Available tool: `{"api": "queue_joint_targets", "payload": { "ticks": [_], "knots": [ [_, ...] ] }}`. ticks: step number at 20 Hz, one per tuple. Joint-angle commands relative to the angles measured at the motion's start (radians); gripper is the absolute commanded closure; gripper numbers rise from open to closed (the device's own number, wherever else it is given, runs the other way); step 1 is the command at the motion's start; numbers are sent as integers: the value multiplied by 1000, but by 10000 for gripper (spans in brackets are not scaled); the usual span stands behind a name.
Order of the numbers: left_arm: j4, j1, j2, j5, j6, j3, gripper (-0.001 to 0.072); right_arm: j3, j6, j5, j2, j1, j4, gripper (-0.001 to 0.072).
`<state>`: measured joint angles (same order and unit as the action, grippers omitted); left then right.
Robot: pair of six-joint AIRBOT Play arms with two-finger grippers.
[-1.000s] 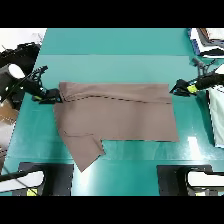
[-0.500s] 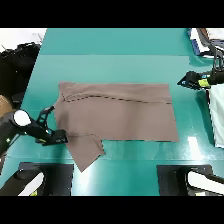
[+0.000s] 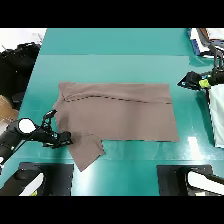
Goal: Fold the shirts.
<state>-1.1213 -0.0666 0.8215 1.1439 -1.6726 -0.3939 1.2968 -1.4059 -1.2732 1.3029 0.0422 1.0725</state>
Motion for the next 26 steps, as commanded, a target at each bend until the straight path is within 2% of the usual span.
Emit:
{"api": "queue_joint_targets", "payload": {
  "ticks": [1,4,8,9,10,11,13,14,17,19,20,21,23,24,26],
  "knots": [
    [22,0,-2,-29,-3,-2,678,-1,8,-55,-1,8,3,395],
    [29,0,-2,-16,-2,-61,678,-51,27,-134,-23,54,56,394],
    [44,0,-2,8,6,-152,678,-365,26,-145,-165,180,138,393],
    [57,0,-2,3,16,-161,678,-456,27,-140,-201,216,135,339],
    [74,0,-2,-11,27,-165,678,-550,27,-136,-232,254,131,212],
    [87,0,-2,-26,31,-165,678,-629,27,-126,-256,283,131,200],
    [92,0,-2,-36,31,-165,678,-757,27,-99,-288,327,100,222],
    [91,0,-2,-35,31,-165,678,-802,27,-79,-299,340,69,282],
    [92,0,-2,-35,31,-165,678,-861,27,-27,-301,332,-10,282],
    [91,0,-2,-33,32,-165,678,-860,27,-19,-269,292,-8,284],
    [91,0,-2,-33,32,-165,678,-859,27,-5,-252,270,-8,307],
    [90,0,-2,-32,32,-165,678,-855,27,11,-238,249,-8,425],
    [87,0,-2,-21,55,-166,679,-829,27,23,-225,206,-3,568],
    [77,0,-4,-8,54,-170,680,-808,27,13,-230,188,5,680],
    [49,0,-4,32,53,-196,681,-755,27,-15,-266,157,48,692]
  ]
}}
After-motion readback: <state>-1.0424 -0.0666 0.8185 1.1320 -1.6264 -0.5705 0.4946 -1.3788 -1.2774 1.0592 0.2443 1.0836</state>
